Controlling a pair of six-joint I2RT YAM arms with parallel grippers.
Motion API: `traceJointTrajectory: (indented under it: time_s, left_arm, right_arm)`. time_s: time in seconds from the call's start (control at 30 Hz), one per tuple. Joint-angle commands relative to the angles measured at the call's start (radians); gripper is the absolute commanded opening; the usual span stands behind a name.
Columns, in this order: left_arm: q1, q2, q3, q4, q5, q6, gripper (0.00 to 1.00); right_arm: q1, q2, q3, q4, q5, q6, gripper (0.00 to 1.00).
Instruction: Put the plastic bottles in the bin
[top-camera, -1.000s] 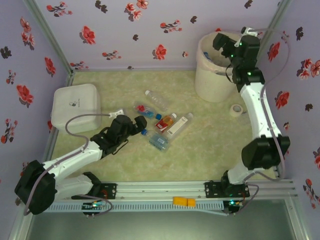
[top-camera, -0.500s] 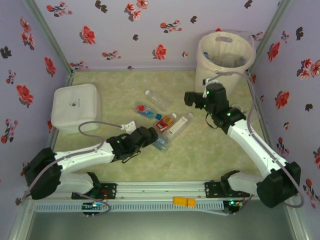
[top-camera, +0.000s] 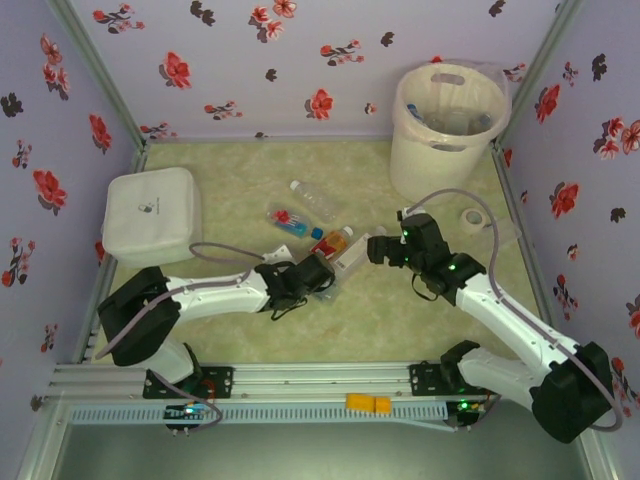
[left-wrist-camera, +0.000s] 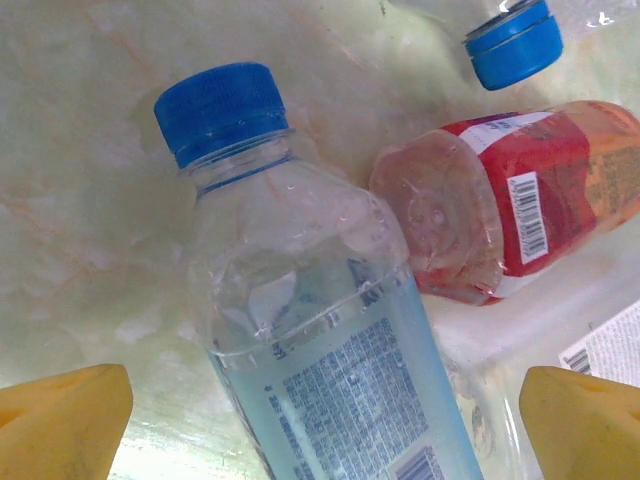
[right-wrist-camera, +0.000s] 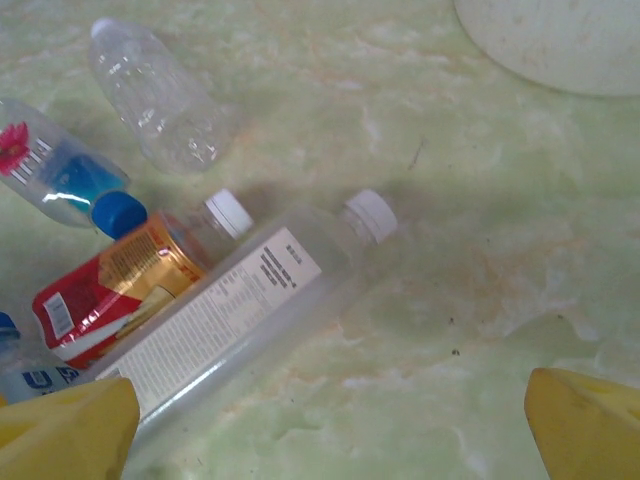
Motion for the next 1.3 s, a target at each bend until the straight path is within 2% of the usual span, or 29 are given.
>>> traceJointTrajectory:
  time_s: [0.0,0.33,0.47,0.67,0.83,1.07,1.17,1.27]
  left_arm:
    - [0.026,0.041,0.022,-0.014,-0.03,-0.061,1.0]
    - [0.069,0.111,0.055,0.013,-0.012,-0.038,1.0]
    - [0.079,0.131,0.033,0.039,-0.01,-0.069,0.98]
    - [0.085,0.128,-0.003,0.096,-0.022,-0.052,0.85]
    - [0.089,0.119,0.009,0.039,-0.04,-0.008,0.73]
    - [0.094,-0.001,-0.089,0.075,-0.115,-0.01,0.5]
    - [0.095,-0.087,-0.124,0.115,-0.177,0.043,0.48]
    - [0.101,-0.17,-0.13,0.215,-0.186,0.181,0.48]
  right_arm:
    - [0.007,-0.023,-0.014,0.026,-0.014,0.025,1.0]
    - [0.003,-0.053,-0.045,0.096,-0.029,0.077,1.0]
    - [0.002,-0.073,-0.083,0.137,-0.06,0.084,1.0]
    - [0.002,-0.066,-0.092,0.146,-0.075,0.095,1.0]
    - [0.002,-0.022,-0.103,0.188,-0.146,0.112,1.0]
    - [0.011,0.021,-0.135,0.286,-0.352,0.109,1.0]
    - [0.02,0.024,-0.145,0.318,-0.411,0.107,1.0]
    - [0.035,0.017,-0.161,0.36,-0.464,0.112,1.0]
